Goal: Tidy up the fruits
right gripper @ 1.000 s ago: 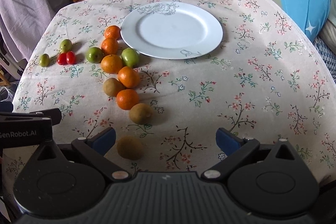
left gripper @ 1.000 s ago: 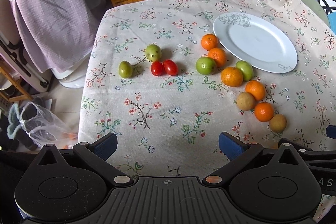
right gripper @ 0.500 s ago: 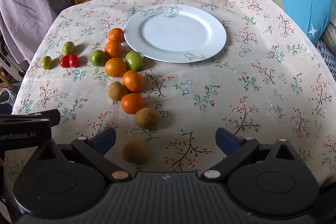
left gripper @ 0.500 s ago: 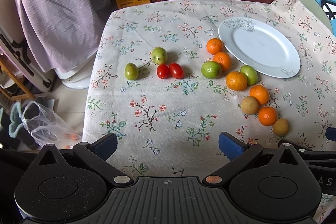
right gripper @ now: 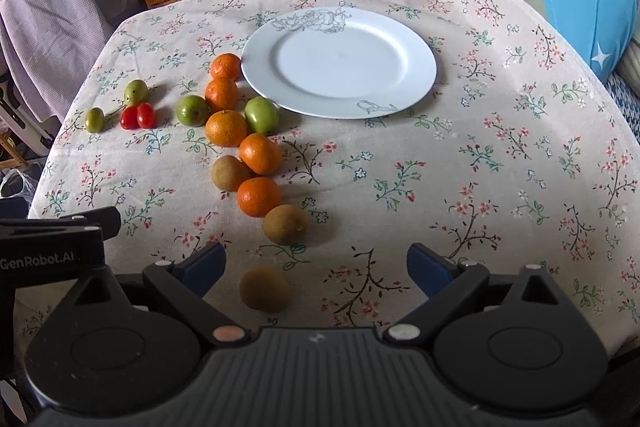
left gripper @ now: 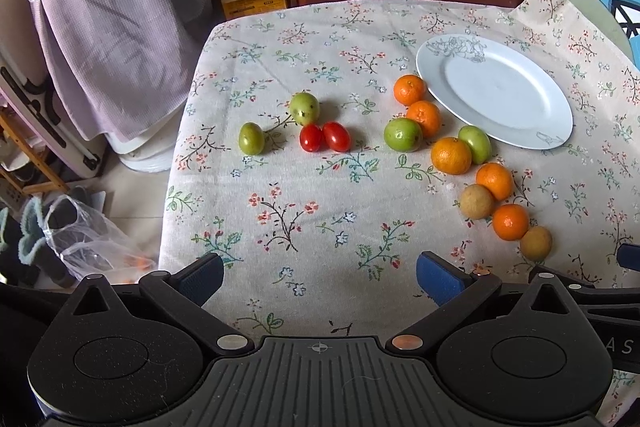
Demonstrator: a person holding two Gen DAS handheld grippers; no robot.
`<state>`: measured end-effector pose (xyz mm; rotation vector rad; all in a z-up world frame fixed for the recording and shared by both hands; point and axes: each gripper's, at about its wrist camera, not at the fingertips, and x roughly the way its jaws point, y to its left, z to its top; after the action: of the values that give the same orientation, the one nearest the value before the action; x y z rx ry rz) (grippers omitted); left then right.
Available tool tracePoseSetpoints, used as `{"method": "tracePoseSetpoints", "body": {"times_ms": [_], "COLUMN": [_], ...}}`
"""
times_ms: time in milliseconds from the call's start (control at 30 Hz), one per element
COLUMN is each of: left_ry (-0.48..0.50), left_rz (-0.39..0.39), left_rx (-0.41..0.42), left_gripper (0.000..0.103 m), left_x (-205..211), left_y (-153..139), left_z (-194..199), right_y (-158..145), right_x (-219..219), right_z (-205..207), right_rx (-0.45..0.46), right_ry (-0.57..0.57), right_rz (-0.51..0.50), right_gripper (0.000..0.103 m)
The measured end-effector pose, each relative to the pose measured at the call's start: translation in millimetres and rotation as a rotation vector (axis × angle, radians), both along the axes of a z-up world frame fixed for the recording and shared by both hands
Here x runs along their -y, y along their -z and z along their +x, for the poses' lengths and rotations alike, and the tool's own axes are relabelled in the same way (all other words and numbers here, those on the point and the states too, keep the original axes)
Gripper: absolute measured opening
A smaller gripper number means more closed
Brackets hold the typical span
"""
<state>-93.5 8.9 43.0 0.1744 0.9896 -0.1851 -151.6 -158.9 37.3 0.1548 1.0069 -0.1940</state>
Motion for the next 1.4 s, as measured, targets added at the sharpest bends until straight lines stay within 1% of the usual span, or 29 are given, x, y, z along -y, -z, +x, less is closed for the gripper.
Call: {"method": "tracePoseSetpoints", "body": {"times_ms": [600,933,1100,1400], "left_ry": [0.001,0.003,0.032,0.103], "left_rz": [0.000,-0.007,-0.029,-0.079], "left_rx": [0.008,0.012,-0.002,0.001], "left_gripper": [0.102,0.102,0.102,0.103], "left_x": [0,1,5,17], "left_y": [1,2,2,-3], "left_z": [-2,-3,-6,-15], "right_y": [2,1,-1,-12], "right_x": [0,1,8,41], "right_z": [0,-1,-5,-17], "right_rx": [-0.002,0.004,0.021,0.071], "right_ry": [-0.001,-0.005,0.016,0.071], "right_rz": [-0.002,-0.002,0.001,0.065], "right_gripper": [0.096,0.094,0.091,0.091]}}
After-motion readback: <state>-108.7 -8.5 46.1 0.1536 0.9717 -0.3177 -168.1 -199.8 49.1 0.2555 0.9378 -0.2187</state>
